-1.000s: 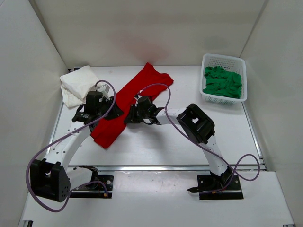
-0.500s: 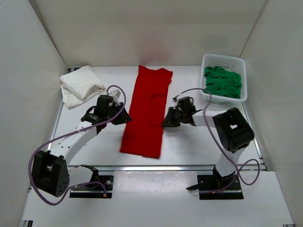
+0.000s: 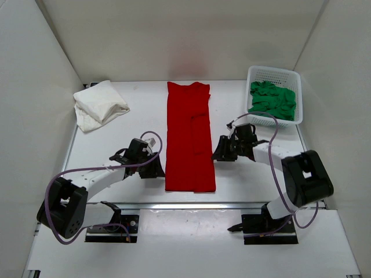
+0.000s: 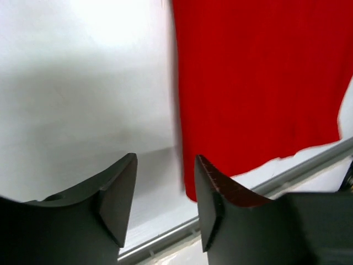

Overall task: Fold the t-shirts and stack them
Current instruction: Rotate the tshirt 90 degrees, then grab the bottom of the folded rectangular tshirt with both arms, then fold the folded rectangular tshirt in 1/3 of the way

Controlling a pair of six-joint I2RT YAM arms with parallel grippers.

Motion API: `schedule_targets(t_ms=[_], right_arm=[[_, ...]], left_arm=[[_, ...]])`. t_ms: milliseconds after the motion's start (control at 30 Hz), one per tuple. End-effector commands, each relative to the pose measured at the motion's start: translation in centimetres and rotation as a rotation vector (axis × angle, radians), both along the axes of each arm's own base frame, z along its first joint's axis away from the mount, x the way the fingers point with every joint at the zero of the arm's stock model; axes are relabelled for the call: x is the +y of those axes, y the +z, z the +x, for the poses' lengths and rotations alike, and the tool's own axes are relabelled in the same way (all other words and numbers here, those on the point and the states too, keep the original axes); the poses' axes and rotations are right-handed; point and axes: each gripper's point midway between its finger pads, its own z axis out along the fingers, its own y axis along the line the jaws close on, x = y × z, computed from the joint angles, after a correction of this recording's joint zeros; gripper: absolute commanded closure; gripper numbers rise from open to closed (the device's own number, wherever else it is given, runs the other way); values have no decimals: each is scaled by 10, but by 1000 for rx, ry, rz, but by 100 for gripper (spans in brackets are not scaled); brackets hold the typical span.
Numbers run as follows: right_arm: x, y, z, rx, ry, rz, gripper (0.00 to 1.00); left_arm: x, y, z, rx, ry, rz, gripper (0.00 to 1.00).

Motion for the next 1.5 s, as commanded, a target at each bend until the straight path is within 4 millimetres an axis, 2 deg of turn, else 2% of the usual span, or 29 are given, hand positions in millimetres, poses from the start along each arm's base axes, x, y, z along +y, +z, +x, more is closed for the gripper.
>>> schedule_targets(t_ms=[0, 67, 133, 167, 267, 300, 367, 467, 533, 633, 733, 800, 867, 933, 1100, 1133, 1200, 1233, 1267, 1300, 1333, 1367, 1400, 1433, 1467], right_arm=[[-5, -2, -28, -29, -3, -46, 62], [-10, -8, -48, 4, -50, -28, 61], [-14, -18, -79, 46, -49, 0, 62], [-12, -24, -95, 73, -29, -2, 61], [-4, -31, -125, 114, 10, 12, 59], [0, -29, -128, 120, 18, 39, 59], [-2, -36, -140, 151, 7, 50, 61], [0, -37, -149, 179, 14, 78, 71], [0, -39, -154, 188, 10, 74, 72], [-2, -38, -156, 179, 2, 81, 69], [-3, -39, -161, 194, 3, 98, 82], [-1, -38, -162, 191, 10, 97, 96], [-2, -39, -163, 187, 10, 77, 100], [1, -38, -171, 199, 29, 85, 100], [0, -38, -198, 244, 47, 61, 100], [3, -30, -198, 228, 53, 78, 100], [-1, -20, -191, 211, 23, 77, 99], [0, -10, -183, 178, 33, 87, 100], [-2, 3, -170, 138, 23, 103, 100], [-7, 6, -161, 118, 14, 101, 100], [-4, 18, -149, 90, 14, 117, 100], [-9, 17, -140, 81, 22, 94, 100], [-9, 33, -121, 22, 27, 102, 100], [-6, 42, -106, -9, 37, 97, 99], [-8, 49, -86, -38, 29, 71, 100]], left_arm=[[-12, -5, -21, 34, -64, -35, 42], [-16, -11, -29, 57, -83, -61, 40], [-21, -11, -34, 73, -96, -94, 41], [-22, -16, -39, 91, -109, -77, 44], [-24, -23, -50, 117, -130, -63, 46], [-26, -24, -51, 124, -122, -80, 47], [-25, -26, -54, 135, -117, -91, 52], [-28, -28, -60, 138, -123, -88, 59], [-31, -26, -60, 142, -129, -102, 64], [-33, -24, -60, 131, -135, -104, 64], [-37, -23, -62, 134, -139, -117, 74], [-40, -19, -62, 131, -147, -126, 82], [-37, -21, -66, 144, -149, -106, 94], [-35, -24, -71, 144, -162, -84, 99], [-26, -17, -95, 198, -166, -100, 100], [-25, -16, -99, 207, -165, -106, 100], [-25, 1, -95, 192, -151, -137, 100], [-27, 14, -86, 155, -145, -150, 100], [-27, 26, -75, 129, -124, -159, 100], [-30, 42, -59, 81, -113, -177, 100], [-29, 49, -50, 58, -103, -176, 100], [-33, 58, -39, 36, -104, -172, 100], [-31, 56, -28, 32, -82, -140, 100], [-38, 70, -16, -10, -93, -152, 100], [-40, 70, -6, -14, -91, -142, 100]])
